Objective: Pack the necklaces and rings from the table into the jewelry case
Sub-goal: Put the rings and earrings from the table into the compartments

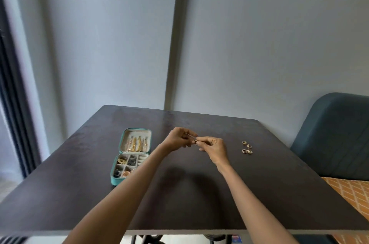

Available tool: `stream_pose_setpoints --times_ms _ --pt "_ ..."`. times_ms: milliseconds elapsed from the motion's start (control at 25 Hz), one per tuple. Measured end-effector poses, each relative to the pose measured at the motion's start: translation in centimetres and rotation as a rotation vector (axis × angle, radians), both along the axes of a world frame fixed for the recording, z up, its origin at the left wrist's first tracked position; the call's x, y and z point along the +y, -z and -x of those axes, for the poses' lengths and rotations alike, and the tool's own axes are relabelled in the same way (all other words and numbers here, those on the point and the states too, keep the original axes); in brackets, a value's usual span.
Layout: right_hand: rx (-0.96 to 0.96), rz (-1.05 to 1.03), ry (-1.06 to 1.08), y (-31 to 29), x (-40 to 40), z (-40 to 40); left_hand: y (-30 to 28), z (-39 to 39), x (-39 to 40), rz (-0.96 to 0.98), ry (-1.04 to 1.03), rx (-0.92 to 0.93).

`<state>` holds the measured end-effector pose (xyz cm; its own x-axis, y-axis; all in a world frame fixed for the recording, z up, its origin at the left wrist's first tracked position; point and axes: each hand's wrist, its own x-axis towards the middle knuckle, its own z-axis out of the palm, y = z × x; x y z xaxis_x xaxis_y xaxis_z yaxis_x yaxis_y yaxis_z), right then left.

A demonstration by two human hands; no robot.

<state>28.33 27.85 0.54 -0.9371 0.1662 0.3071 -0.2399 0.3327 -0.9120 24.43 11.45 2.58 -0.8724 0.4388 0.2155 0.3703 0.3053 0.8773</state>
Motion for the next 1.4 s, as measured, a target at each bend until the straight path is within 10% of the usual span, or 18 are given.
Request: stream_pose_setpoints --times_ms 600,1400 --pt "0.089 -0.478 -0.309 -0.7 -13.7 0.6 0.2 -2.5 -15.6 0.732 -0.308 0.178" --pt "0.028 -0.814 -0.432 -1.1 -13.8 0.2 0.8 -2.7 -14.7 0.703 -0.365 0.171"
